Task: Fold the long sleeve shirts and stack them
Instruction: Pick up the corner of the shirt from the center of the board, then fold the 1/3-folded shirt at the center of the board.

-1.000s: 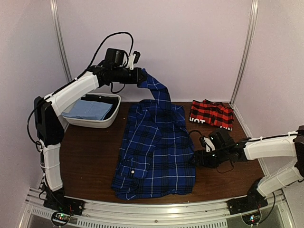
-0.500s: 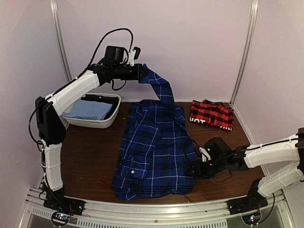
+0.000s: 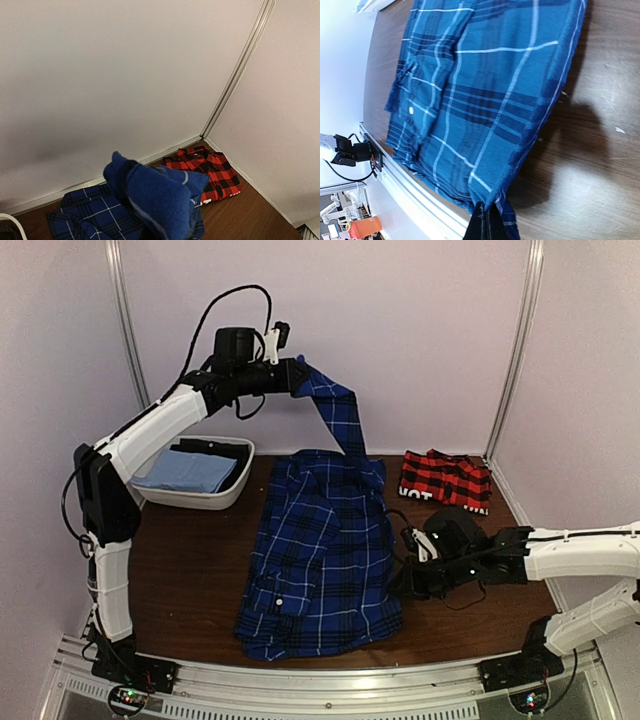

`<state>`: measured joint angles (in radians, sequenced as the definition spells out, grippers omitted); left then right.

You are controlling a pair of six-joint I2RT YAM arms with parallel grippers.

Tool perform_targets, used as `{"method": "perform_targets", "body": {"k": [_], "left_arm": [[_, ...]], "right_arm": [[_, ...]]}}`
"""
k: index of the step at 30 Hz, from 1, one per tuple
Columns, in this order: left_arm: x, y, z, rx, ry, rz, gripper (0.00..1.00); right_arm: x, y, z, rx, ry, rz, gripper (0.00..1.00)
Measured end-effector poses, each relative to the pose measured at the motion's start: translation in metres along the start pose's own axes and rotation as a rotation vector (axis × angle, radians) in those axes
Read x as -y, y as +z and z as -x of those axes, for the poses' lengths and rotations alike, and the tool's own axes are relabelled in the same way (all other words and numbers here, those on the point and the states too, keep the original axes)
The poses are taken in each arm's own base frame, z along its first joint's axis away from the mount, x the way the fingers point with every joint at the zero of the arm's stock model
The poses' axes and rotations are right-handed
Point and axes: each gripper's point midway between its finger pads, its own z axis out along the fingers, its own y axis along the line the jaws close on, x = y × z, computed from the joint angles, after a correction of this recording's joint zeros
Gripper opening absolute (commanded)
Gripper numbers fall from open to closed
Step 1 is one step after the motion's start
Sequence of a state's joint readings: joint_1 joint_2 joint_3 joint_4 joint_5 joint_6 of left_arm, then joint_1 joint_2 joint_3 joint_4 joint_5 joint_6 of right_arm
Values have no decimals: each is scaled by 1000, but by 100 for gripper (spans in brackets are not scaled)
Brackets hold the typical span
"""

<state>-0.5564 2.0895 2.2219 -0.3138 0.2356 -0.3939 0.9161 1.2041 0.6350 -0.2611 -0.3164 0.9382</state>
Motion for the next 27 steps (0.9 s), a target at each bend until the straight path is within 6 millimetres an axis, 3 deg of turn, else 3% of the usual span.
{"method": "perform_targets", "body": {"k": [5,10,16,19,22,27], "left_arm": [[-23,-5,8,20,-5,40,0],[-57,-17,15,39,-15,96,0],[-94,-42,17,44,-32,165,0],[-103,-53,15,41,-36,186,0],[-104,-55,11,37,-32,185,0],[-104,-54,-1,13,-29,182,0]], "right_arm": [[-34,3,9,-14,-35,20,0],[-70,26,14,-77,-91,35,2],[-109,74,17,-172,-153,84,24],[-117,91,13,-210,-177,98,36],[-118,94,11,-224,-213,91,47],[-110,82,15,-199,-265,35,49]]}}
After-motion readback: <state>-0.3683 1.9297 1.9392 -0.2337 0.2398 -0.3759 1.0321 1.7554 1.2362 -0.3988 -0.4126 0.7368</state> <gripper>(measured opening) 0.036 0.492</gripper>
